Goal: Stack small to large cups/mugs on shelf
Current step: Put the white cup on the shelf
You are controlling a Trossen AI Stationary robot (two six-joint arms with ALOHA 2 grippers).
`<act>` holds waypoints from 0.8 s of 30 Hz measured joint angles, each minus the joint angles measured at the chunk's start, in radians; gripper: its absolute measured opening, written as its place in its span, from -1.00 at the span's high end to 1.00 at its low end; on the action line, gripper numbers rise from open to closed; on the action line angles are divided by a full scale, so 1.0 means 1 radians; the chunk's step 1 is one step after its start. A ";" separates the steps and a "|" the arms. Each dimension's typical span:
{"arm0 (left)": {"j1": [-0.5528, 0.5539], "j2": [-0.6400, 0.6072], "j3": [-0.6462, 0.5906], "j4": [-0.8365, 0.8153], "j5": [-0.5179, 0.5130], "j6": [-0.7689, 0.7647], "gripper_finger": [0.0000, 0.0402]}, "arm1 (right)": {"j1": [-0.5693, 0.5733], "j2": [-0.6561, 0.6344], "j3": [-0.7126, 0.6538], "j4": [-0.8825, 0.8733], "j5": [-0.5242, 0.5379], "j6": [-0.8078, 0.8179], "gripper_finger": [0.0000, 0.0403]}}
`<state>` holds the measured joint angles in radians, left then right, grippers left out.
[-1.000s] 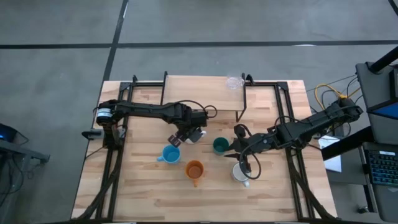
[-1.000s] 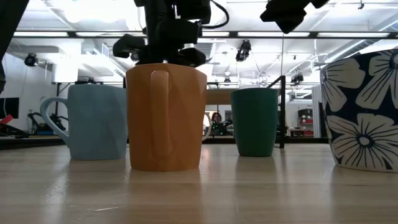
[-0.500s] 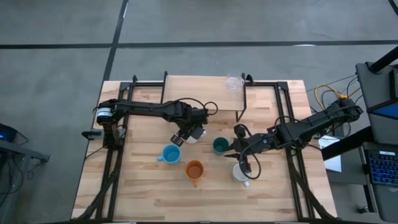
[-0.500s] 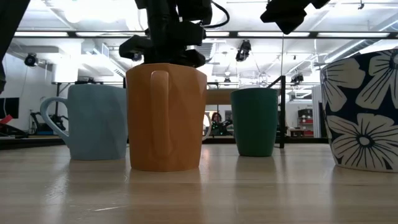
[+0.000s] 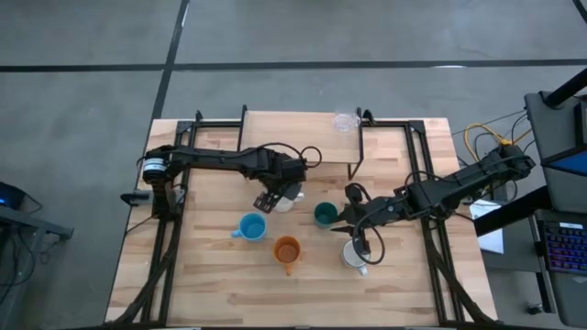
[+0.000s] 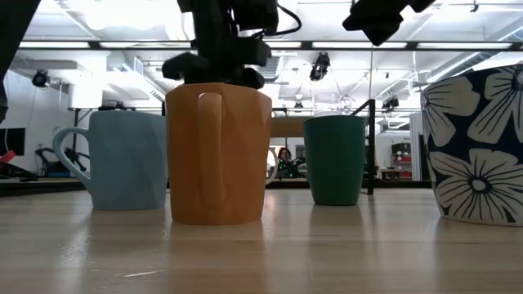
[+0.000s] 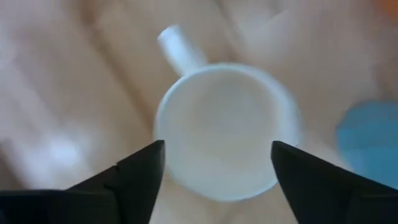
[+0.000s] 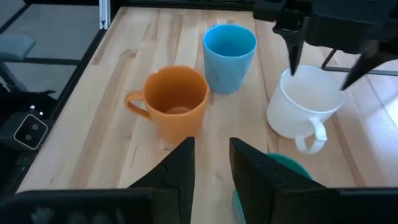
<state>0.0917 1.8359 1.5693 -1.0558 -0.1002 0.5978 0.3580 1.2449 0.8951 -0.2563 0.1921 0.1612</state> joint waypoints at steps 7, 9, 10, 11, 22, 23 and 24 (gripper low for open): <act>0.000 0.000 -0.001 -0.001 -0.046 -0.021 -0.61 | 0.000 0.000 0.000 0.000 0.000 0.000 0.54; -0.001 0.000 0.000 -0.003 -0.011 -0.040 -0.62 | 0.000 0.000 0.000 0.000 0.000 0.000 0.54; -0.001 0.000 0.001 -0.004 0.011 -0.044 -0.62 | 0.000 0.000 0.000 0.000 0.000 0.000 0.54; -0.001 0.000 0.001 -0.006 0.029 -0.051 -0.62 | 0.000 0.000 0.000 0.000 0.000 0.000 0.54; -0.001 0.000 0.001 -0.009 0.083 -0.098 -0.62 | 0.000 0.000 0.000 0.000 0.000 -0.003 0.54; -0.001 0.000 0.001 -0.009 0.092 -0.098 -0.62 | 0.000 0.000 0.000 0.000 0.000 -0.004 0.54; -0.001 0.000 0.000 -0.008 0.102 -0.099 -0.62 | 0.000 0.000 0.000 0.000 0.000 -0.004 0.54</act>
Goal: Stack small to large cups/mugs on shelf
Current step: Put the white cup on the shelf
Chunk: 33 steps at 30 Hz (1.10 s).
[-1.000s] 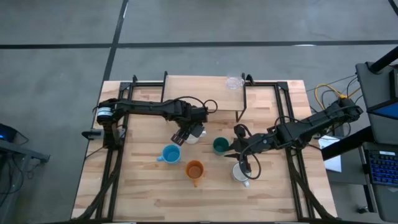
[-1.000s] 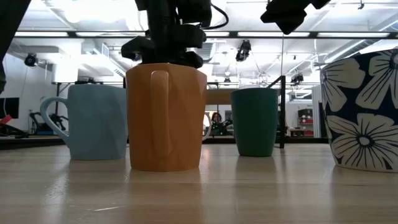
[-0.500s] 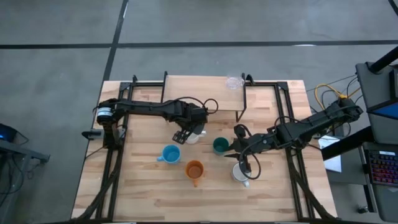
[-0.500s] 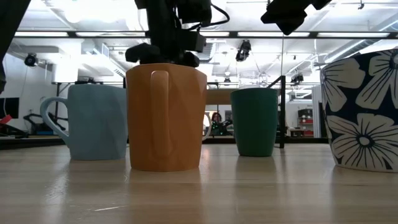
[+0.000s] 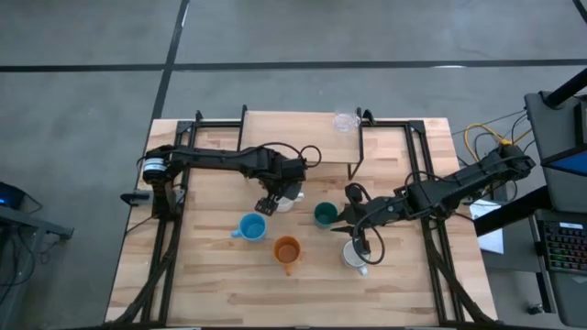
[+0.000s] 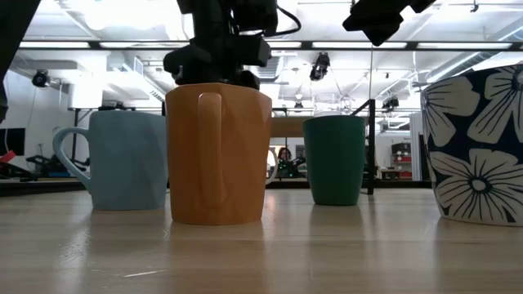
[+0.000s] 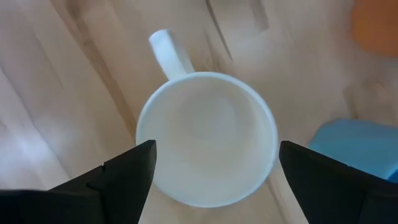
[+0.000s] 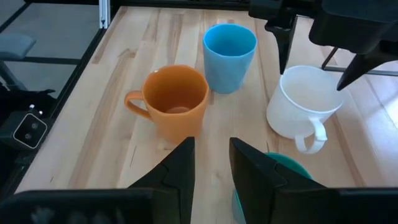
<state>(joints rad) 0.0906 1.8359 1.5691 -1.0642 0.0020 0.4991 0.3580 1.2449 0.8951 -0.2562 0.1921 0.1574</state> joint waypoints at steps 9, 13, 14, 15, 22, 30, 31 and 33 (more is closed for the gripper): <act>0.000 0.000 -0.003 -0.006 0.034 -0.069 -0.62 | 0.000 0.000 0.000 0.000 0.000 0.000 0.54; 0.000 0.000 -0.007 -0.019 0.034 -0.075 -0.62 | 0.000 0.000 0.000 0.000 0.000 0.000 0.54; 0.000 0.000 -0.009 -0.019 0.034 -0.075 -0.62 | 0.000 0.000 0.000 0.000 0.000 0.000 0.54; 0.000 0.000 -0.011 -0.019 0.034 -0.075 -0.62 | 0.000 0.000 0.000 0.000 0.000 0.000 0.54; 0.000 0.000 -0.020 -0.015 0.033 -0.078 -0.62 | 0.000 0.000 0.000 0.000 0.000 -0.001 0.54; 0.000 0.000 -0.024 0.017 0.029 -0.101 -0.62 | 0.000 0.000 0.000 0.000 0.000 -0.001 0.54; 0.000 0.000 -0.025 0.016 0.029 -0.101 -0.62 | 0.000 0.000 0.000 0.000 0.000 -0.001 0.54; 0.000 0.000 -0.031 0.017 0.029 -0.101 -0.62 | 0.000 0.000 0.000 0.000 0.000 -0.001 0.54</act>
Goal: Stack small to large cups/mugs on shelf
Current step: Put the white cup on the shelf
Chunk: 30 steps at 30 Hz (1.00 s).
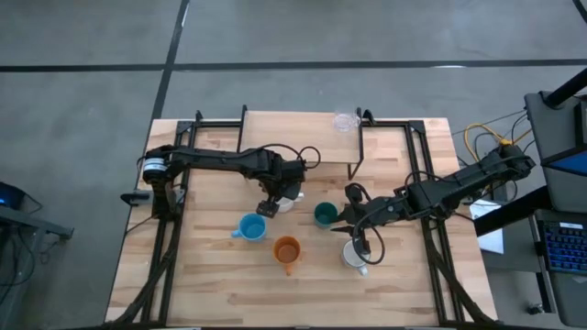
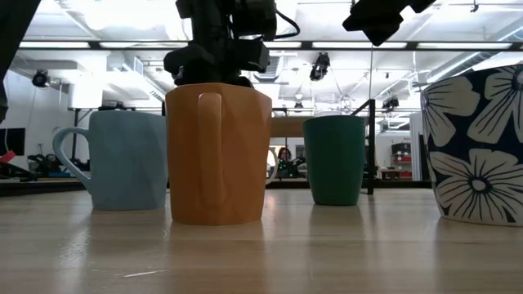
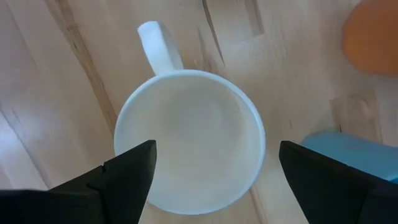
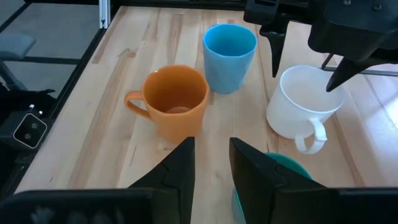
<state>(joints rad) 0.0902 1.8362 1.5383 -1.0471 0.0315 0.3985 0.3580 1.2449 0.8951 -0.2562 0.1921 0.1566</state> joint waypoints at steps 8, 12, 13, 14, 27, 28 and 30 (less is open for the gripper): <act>-0.009 0.000 -0.031 -0.012 0.040 -0.031 -0.62 | 0.000 0.000 0.000 0.000 0.000 0.000 0.54; -0.017 0.000 -0.061 -0.031 0.042 -0.056 -0.62 | 0.000 0.000 -0.004 0.000 0.000 0.000 0.54; -0.019 0.000 -0.069 -0.045 0.042 -0.057 -0.62 | 0.000 0.000 -0.006 0.000 0.000 0.000 0.54; -0.022 0.001 -0.077 -0.056 0.042 -0.062 -0.62 | 0.000 0.000 -0.008 0.000 0.000 0.000 0.54; -0.034 0.001 -0.084 -0.084 0.042 -0.097 -0.62 | 0.000 0.000 -0.015 0.008 0.000 0.002 0.54; -0.034 0.001 -0.084 -0.091 0.041 -0.103 -0.62 | 0.000 0.000 -0.015 0.007 0.000 0.004 0.54; -0.034 0.001 -0.084 -0.098 0.037 -0.104 -0.62 | 0.000 0.000 -0.015 0.007 0.000 0.004 0.54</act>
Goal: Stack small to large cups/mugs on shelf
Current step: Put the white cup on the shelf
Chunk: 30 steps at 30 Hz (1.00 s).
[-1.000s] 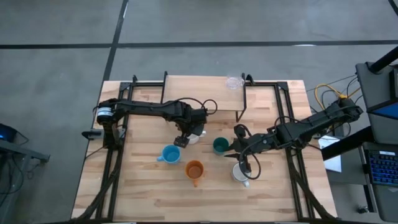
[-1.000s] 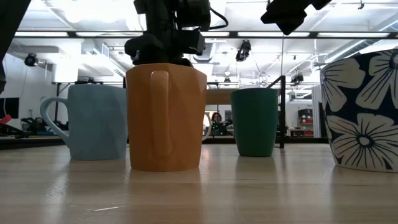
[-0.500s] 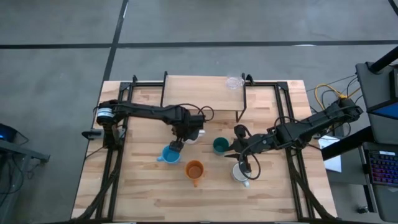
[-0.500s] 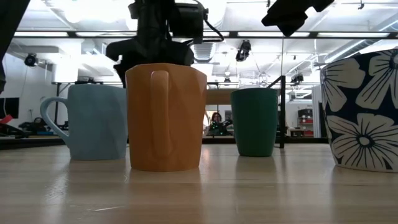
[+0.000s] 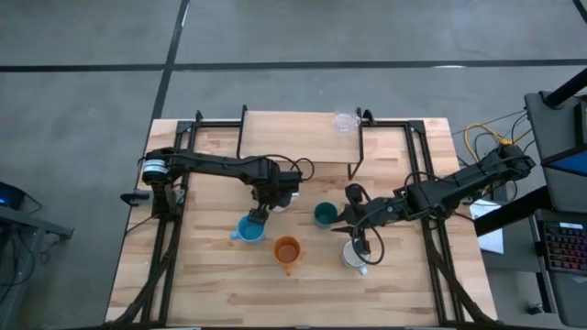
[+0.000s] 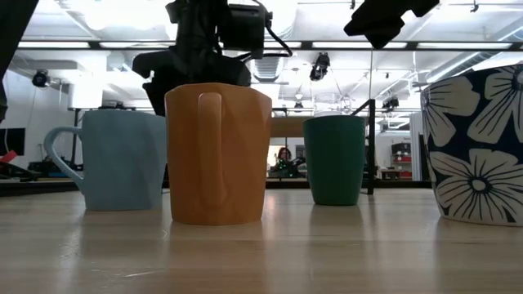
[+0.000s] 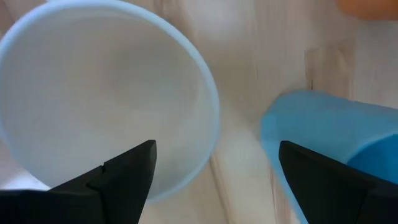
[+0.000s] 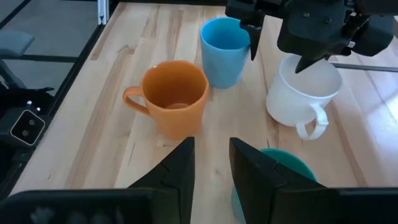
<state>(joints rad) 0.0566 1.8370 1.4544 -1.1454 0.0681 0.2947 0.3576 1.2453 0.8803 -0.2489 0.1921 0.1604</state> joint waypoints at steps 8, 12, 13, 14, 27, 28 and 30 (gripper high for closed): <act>-0.001 0.000 0.000 0.008 -0.027 0.007 -0.62 | 0.000 0.000 0.000 0.000 0.000 0.003 0.54; -0.001 0.000 0.000 0.009 -0.056 0.034 -0.62 | 0.000 0.000 0.000 0.000 0.000 0.004 0.54; 0.000 0.000 0.000 0.010 -0.060 0.034 -0.62 | 0.000 0.000 0.000 0.000 0.000 0.004 0.54; 0.000 0.000 0.000 0.011 -0.065 0.036 -0.62 | 0.000 0.000 0.000 0.000 0.000 0.004 0.54; 0.000 0.000 -0.002 0.062 -0.074 0.088 -0.62 | 0.000 0.000 0.000 0.000 0.000 0.004 0.54; 0.000 0.000 -0.002 0.074 -0.073 0.088 -0.62 | 0.000 0.000 0.000 0.000 0.000 0.004 0.54; 0.000 0.000 -0.001 0.084 -0.073 0.085 -0.62 | 0.000 0.000 0.000 0.000 0.000 0.004 0.54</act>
<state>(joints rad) 0.0566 1.8366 1.4532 -1.0613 -0.0052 0.3795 0.3576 1.2453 0.8803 -0.2489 0.1921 0.1644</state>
